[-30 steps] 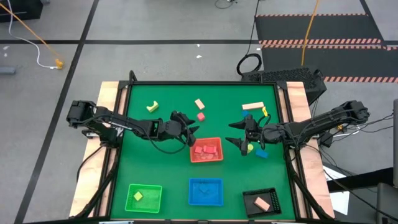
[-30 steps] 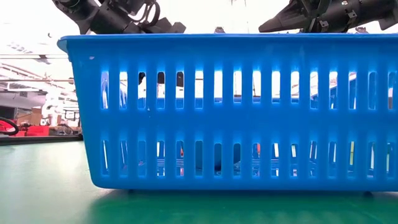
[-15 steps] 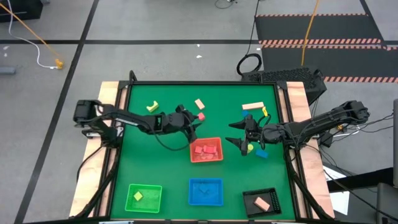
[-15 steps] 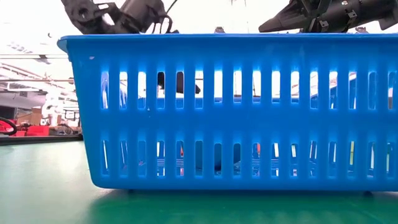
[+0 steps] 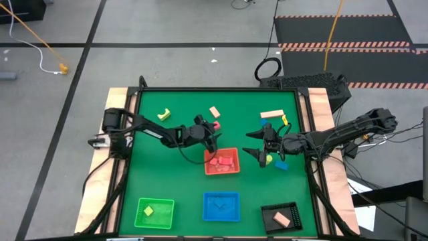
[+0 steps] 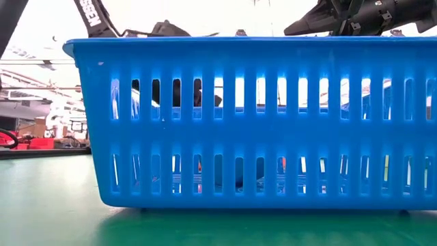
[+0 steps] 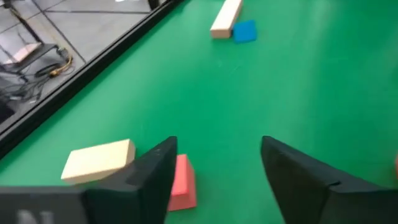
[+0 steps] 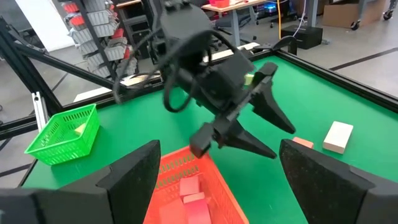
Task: Sort & place blocks by color
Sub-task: Put the orange block into the orange bin
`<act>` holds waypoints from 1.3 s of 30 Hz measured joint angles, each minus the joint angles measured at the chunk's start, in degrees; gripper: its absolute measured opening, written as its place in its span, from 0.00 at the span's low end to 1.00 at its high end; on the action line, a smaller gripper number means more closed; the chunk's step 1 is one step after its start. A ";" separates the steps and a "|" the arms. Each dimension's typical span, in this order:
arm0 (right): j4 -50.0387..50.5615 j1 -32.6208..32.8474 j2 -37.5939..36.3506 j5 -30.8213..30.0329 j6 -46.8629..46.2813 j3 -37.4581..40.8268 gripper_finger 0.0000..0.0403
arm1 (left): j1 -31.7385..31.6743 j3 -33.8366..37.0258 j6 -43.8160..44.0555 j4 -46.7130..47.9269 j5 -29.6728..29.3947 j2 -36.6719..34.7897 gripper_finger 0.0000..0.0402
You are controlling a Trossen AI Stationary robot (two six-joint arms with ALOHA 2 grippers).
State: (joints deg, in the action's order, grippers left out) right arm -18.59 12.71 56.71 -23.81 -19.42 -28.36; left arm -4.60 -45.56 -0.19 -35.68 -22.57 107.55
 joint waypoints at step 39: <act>0.00 -0.01 -0.02 -0.02 -0.01 0.00 0.79 | -11.14 0.13 6.62 8.08 18.44 -2.09 0.77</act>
State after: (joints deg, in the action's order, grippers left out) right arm -18.59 12.70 56.69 -23.83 -19.43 -28.36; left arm -15.74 -45.43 6.44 -27.59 -4.13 105.46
